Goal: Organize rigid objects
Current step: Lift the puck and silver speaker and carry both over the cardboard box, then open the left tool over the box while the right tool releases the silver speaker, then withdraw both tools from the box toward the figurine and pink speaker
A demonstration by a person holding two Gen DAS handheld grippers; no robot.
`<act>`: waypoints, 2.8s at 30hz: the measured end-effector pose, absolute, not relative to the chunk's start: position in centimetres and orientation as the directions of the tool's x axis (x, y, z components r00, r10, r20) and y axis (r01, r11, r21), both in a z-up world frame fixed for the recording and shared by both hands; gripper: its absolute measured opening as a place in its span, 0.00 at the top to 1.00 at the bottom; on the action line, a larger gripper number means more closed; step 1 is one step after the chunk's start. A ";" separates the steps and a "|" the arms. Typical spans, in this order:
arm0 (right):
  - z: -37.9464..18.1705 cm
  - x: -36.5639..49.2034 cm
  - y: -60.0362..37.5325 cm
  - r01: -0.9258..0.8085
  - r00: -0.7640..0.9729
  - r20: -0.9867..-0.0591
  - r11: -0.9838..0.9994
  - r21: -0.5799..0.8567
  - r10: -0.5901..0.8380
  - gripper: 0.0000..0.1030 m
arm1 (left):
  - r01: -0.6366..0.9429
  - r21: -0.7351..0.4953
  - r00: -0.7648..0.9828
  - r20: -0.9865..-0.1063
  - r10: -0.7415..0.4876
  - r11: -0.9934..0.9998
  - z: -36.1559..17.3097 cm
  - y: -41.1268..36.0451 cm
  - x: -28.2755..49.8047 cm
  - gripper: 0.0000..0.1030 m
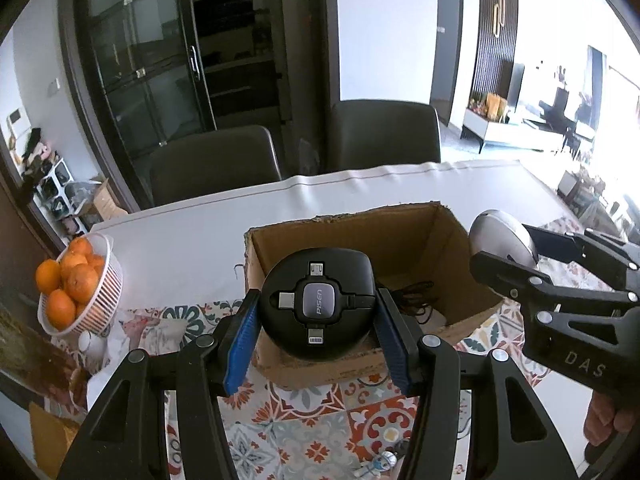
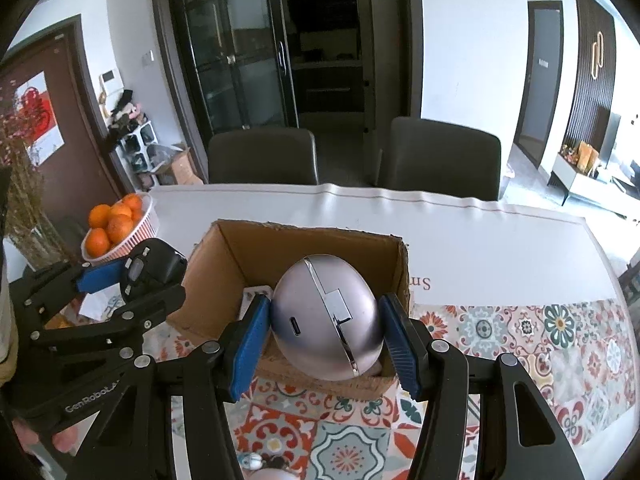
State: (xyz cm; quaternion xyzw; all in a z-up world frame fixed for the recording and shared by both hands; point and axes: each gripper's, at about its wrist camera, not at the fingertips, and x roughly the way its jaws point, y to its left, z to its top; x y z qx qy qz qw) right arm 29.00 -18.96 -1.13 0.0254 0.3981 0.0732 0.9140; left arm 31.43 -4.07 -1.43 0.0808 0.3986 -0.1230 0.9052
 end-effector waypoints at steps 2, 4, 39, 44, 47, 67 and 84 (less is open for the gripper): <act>-1.6 29.9 -19.2 -0.112 0.654 -0.741 0.988 0.109 0.155 0.44 | 0.290 0.069 0.647 -0.749 -0.142 0.954 -1.6 -4.3 32.2 0.47; -2.1 30.9 -19.3 -0.112 0.635 -0.757 0.988 0.107 0.154 0.44 | 0.294 0.077 0.639 -0.757 -0.136 0.953 -1.9 -4.5 32.9 0.47; -4.4 33.5 -19.9 -0.066 0.556 -0.826 0.995 0.072 0.096 0.35 | 0.248 0.055 0.557 -0.825 -0.096 0.967 -3.9 -4.3 35.6 0.30; -3.5 31.8 -20.1 -0.049 0.593 -0.798 0.994 0.093 0.104 0.35 | 0.232 0.024 0.579 -0.807 -0.118 0.972 -3.0 -3.5 33.7 0.24; -2.8 30.8 -20.0 -0.045 0.612 -0.784 0.994 0.100 0.107 0.35 | 0.218 0.017 0.597 -0.793 -0.120 0.976 -2.4 -3.2 32.3 0.19; -2.3 22.3 -18.4 -0.075 0.666 -0.739 0.995 0.070 0.102 0.33 | 0.205 0.041 0.664 -0.740 -0.108 0.978 -2.2 -1.3 22.7 0.17; -4.2 16.9 -16.4 -0.112 0.655 -0.744 0.991 0.078 0.133 0.32 | 0.234 0.060 0.658 -0.745 -0.112 0.970 -4.0 -0.3 17.1 0.17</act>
